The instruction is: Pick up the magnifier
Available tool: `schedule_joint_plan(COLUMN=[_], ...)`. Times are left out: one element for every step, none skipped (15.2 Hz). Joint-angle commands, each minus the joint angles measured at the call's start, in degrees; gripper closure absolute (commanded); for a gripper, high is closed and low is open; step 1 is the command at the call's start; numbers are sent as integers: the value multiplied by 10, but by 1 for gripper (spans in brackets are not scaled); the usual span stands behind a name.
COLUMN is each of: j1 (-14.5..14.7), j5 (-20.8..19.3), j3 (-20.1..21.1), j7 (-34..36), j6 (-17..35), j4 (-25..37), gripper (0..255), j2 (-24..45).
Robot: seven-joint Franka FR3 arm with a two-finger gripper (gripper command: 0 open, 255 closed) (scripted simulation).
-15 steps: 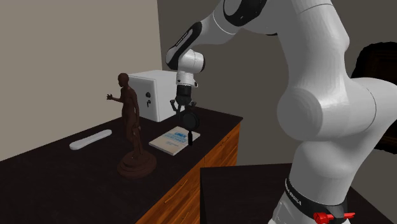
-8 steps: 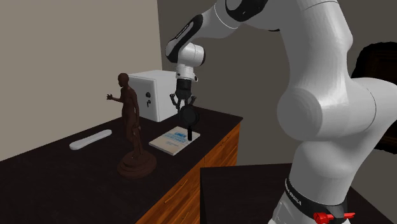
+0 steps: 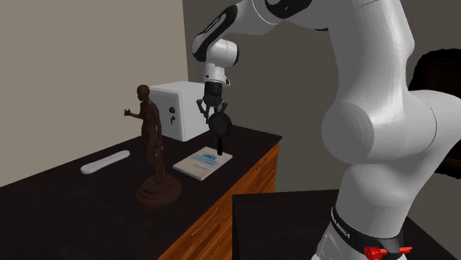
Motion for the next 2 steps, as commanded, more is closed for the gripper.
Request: schedule_joint_plan(j1=[0,0], j5=[1,1], j3=[1,1], j7=[2,2], j6=[-8,-9], j4=[4,4], gripper=[255,255], j2=[-5,-5])
